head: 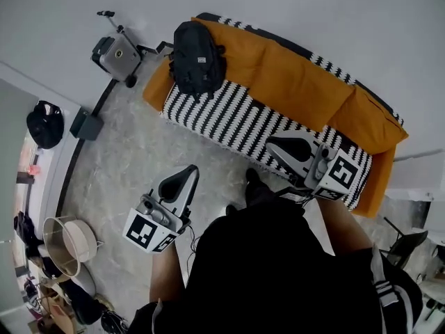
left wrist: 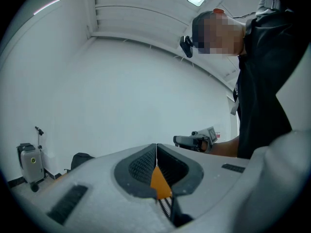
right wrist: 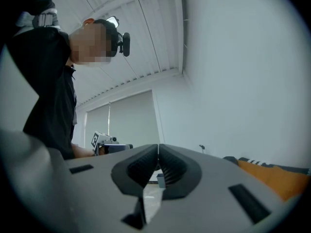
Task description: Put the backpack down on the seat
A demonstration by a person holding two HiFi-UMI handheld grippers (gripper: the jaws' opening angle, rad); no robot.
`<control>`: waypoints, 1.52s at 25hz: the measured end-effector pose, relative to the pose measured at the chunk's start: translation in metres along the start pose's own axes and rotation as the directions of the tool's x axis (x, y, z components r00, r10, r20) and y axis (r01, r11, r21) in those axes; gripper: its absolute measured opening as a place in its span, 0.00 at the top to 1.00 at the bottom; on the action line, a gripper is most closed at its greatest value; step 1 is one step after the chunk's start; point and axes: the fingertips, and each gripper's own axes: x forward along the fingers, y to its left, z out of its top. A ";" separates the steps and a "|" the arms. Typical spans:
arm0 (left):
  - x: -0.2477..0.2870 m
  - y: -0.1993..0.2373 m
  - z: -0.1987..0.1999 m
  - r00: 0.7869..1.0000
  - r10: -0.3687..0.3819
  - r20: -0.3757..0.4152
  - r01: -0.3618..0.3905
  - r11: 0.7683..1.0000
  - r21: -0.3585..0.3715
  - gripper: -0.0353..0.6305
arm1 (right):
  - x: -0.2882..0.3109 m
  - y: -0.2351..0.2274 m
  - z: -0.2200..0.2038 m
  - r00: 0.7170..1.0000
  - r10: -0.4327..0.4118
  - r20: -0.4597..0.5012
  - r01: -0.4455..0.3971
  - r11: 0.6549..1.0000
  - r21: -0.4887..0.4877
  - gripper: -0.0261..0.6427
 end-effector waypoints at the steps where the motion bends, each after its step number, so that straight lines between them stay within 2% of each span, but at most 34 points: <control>1: -0.013 -0.006 -0.001 1.000 0.005 0.003 -0.005 1.000 -0.002 0.91 | 0.002 0.015 -0.005 1.000 0.008 -0.006 -0.008 1.000 0.007 0.92; 6: -0.070 -0.034 -0.011 0.999 0.026 0.023 -0.026 1.000 -0.017 0.91 | 0.008 0.081 -0.022 0.999 0.040 -0.024 -0.039 0.999 0.014 0.92; 10: -0.098 -0.052 -0.016 0.998 0.031 0.046 -0.029 0.999 -0.043 0.91 | 0.004 0.117 -0.029 0.998 0.056 -0.041 -0.055 0.998 0.015 0.92; 15: -0.103 -0.082 -0.018 0.997 0.022 0.072 -0.017 0.998 -0.064 0.91 | -0.019 0.139 -0.025 0.997 0.062 -0.042 -0.063 0.998 -0.008 0.92; 19: -0.096 -0.114 -0.005 0.995 0.005 0.096 0.000 0.999 -0.053 0.91 | -0.042 0.150 -0.014 0.997 0.074 -0.019 -0.074 0.997 -0.018 0.92; 25: -0.090 -0.180 -0.003 0.998 -0.032 0.054 0.034 0.998 -0.047 0.91 | -0.082 0.188 0.001 0.993 0.113 0.017 -0.113 0.994 -0.009 0.92; 30: -0.081 -0.241 -0.025 0.999 -0.043 0.008 0.044 0.997 -0.067 0.91 | -0.141 0.213 -0.017 0.993 0.119 0.023 -0.120 0.992 0.050 0.92; 35: -0.084 -0.276 -0.039 0.999 -0.048 -0.021 0.046 0.996 -0.082 0.91 | -0.172 0.233 -0.031 0.991 0.130 0.019 -0.131 0.990 0.060 0.92; 38: -0.080 -0.293 -0.039 0.996 -0.079 -0.029 0.077 0.994 -0.073 0.91 | -0.179 0.240 -0.028 0.992 0.121 0.024 -0.122 0.991 0.050 0.92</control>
